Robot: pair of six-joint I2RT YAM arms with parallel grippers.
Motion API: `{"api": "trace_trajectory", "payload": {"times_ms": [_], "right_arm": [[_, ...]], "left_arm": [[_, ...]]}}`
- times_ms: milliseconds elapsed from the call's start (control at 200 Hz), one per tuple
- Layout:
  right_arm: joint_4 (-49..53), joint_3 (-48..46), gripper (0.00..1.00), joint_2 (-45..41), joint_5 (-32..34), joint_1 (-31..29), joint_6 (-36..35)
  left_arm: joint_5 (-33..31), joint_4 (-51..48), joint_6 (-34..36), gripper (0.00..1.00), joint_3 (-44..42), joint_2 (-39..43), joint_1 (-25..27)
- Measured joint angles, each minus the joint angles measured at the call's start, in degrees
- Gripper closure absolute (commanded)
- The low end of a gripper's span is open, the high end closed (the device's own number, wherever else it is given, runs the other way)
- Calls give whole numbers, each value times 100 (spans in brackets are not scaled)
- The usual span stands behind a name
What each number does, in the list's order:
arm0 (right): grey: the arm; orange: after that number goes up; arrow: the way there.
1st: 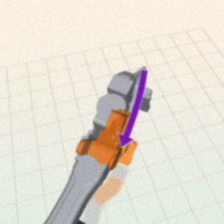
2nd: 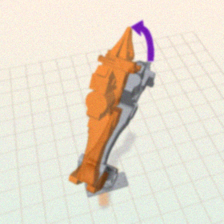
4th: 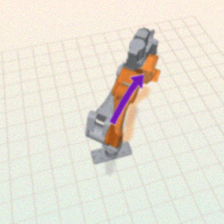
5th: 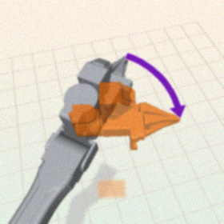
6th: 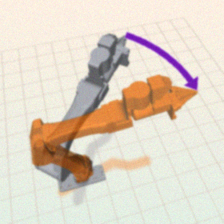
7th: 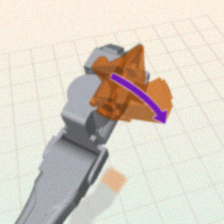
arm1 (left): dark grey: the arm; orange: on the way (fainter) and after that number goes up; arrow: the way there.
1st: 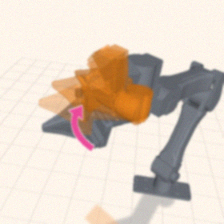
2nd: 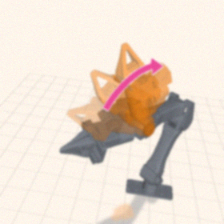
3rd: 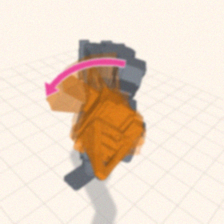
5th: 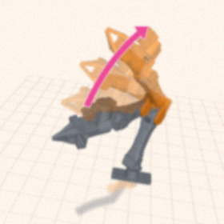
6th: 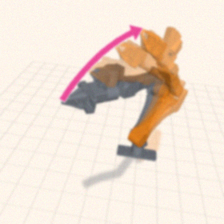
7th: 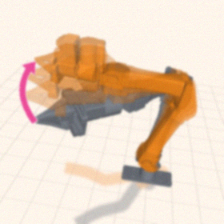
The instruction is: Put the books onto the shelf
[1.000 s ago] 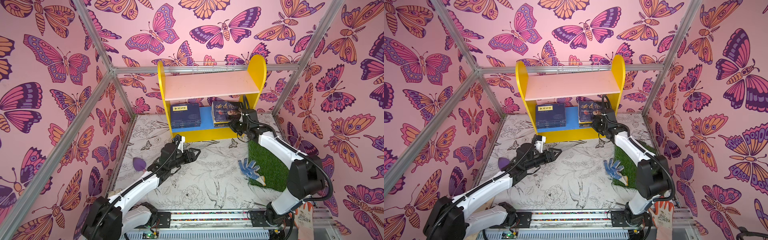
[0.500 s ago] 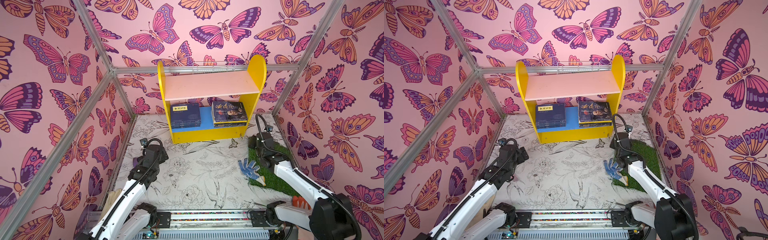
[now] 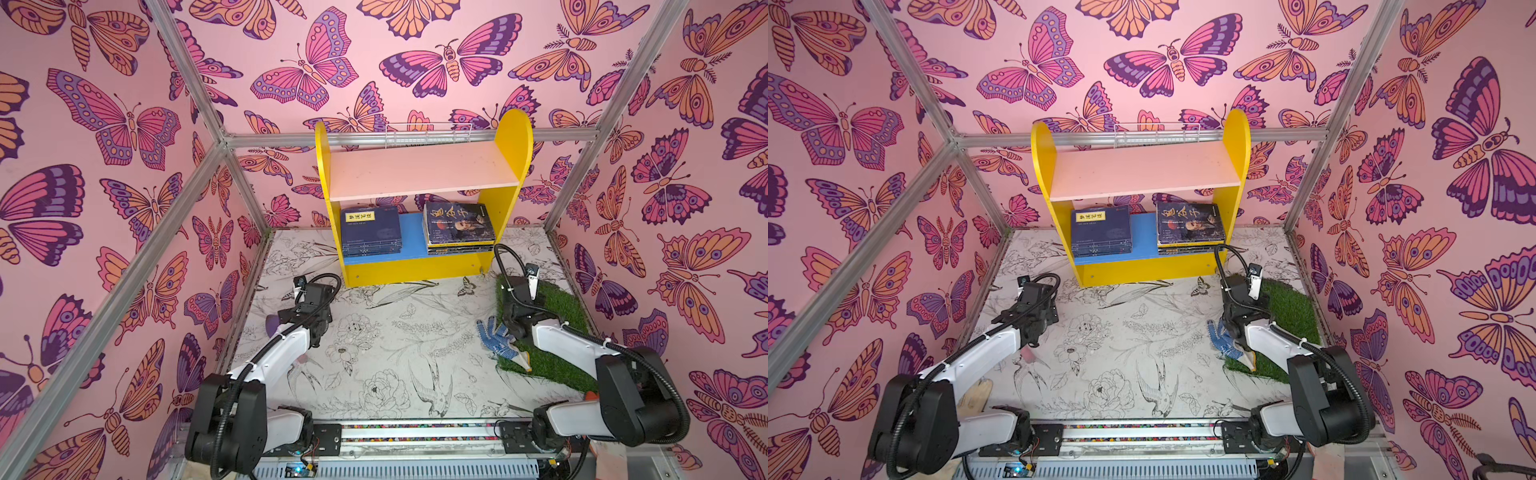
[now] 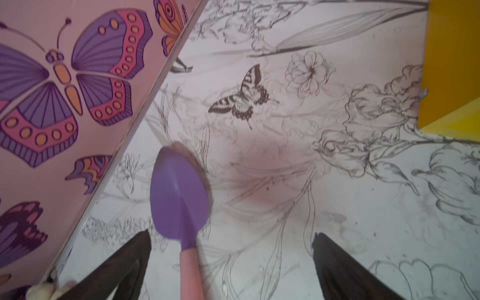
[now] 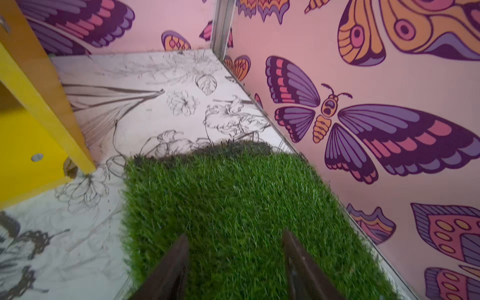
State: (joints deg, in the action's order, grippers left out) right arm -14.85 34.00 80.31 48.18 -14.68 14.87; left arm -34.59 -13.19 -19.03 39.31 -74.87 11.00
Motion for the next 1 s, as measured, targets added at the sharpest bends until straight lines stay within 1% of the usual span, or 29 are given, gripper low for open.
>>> {"api": "trace_trajectory", "payload": {"times_ms": [95,100,120,125,130,135,140,150,230,336,476,541,606,681,816,862,1002], "right_arm": [[-859,-461,40,223,7,9,-422],[-879,-476,38,229,4,11,-437],[-1038,-564,24,269,-42,22,-511],[-1075,-579,19,273,-52,26,-527],[-1132,-608,9,284,-66,28,-562],[-1158,-621,5,291,-72,31,-579],[-1182,-634,2,295,-79,33,-595],[-1281,-671,0,319,-107,44,-623],[-2131,-927,1,538,-317,177,-918],[-2297,-955,1,579,-605,315,-1019],[-2415,-935,1,516,-1252,660,-1014],[-2415,-929,1,509,-1600,826,-1010],[-2446,-935,1,507,-2006,960,-1012],[-3042,-1115,1,597,-2483,1093,-1025],[-3211,-1268,1,664,-2988,1207,-1023],[-3386,-1296,1,704,-3067,1220,-1021],[-3344,-1294,1,678,-3200,1228,-1019]], "left_arm": [[-24,837,339,1,-140,-319,-83],[-24,872,354,1,-149,-328,-87],[-24,1064,415,2,-208,-389,-105],[-22,1126,435,2,-227,-407,-114],[-22,1154,446,2,-238,-413,-116],[-20,1217,461,2,-258,-428,-122],[-20,1244,472,2,-269,-437,-127],[-20,1340,516,2,-302,-472,-138],[-7,1856,758,2,-501,-669,-201],[190,2778,1178,2,-782,-789,-264],[927,4129,1740,1,-964,-1104,-411],[1296,4376,1781,1,-1016,-1193,-557],[1582,5071,1816,1,-1340,-1187,-708],[1794,5796,1902,1,-1740,-1305,-774],[2184,6033,1915,1,-1829,-1412,-817],[2273,6113,1915,1,-1814,-1408,-868],[2439,6301,1912,1,-1812,-1408,-962]]}}
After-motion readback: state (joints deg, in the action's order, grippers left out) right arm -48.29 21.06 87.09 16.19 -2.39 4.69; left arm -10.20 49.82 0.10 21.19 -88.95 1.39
